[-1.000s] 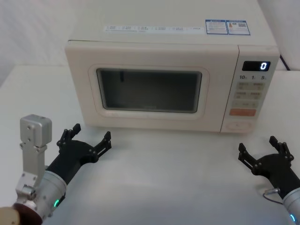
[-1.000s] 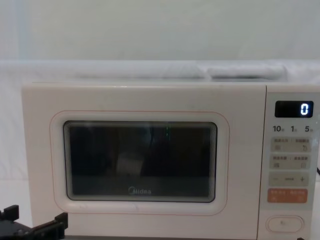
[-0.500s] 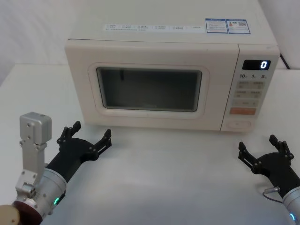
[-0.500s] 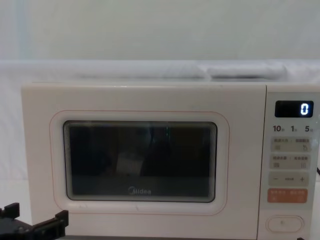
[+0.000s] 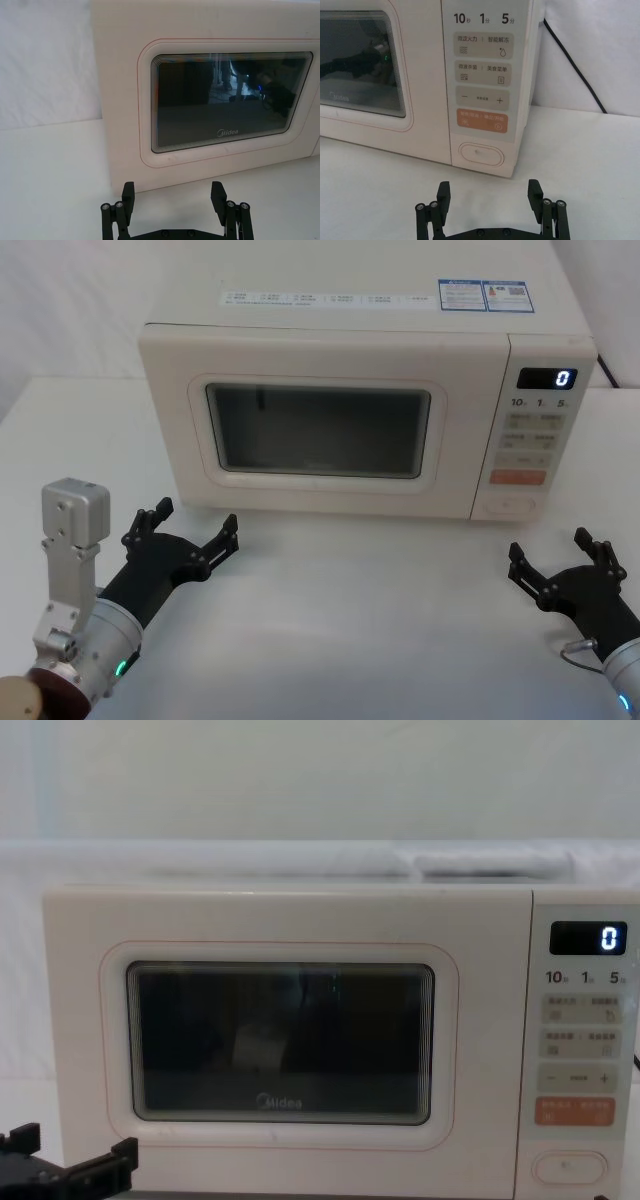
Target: Press the button to open the microwave door with one hand; close the microwave door with the other hand.
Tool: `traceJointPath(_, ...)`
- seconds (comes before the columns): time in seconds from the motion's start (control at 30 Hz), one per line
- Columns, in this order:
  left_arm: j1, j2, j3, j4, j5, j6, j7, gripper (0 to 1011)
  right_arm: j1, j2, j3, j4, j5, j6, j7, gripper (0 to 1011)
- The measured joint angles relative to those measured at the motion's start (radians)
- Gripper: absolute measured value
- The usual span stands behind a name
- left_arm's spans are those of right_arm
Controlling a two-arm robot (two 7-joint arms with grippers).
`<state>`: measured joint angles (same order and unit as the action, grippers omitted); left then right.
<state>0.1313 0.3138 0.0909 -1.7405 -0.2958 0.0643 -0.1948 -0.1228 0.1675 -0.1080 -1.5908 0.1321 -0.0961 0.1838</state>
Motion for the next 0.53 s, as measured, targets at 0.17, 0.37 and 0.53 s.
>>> traceJointPath(0.17, 0.0, 0.0, 0.0, -0.001, 0.0, 0.0, 0.0, 1001, 0.0, 0.0, 0.0, 0.0, 0.0, 0.0, 0.0, 1002)
traceJointPath(0.37, 0.0, 0.0, 0.0, -0.001, 0.0, -0.001, 0.0, 1001, 0.0, 0.0, 0.0, 0.0, 0.0, 0.0, 0.0, 1002)
traceJointPath(0.53, 0.0, 0.0, 0.0, -0.001, 0.0, -0.001, 0.0, 1001, 0.0, 0.0, 0.0, 0.0, 0.0, 0.0, 0.0, 1002)
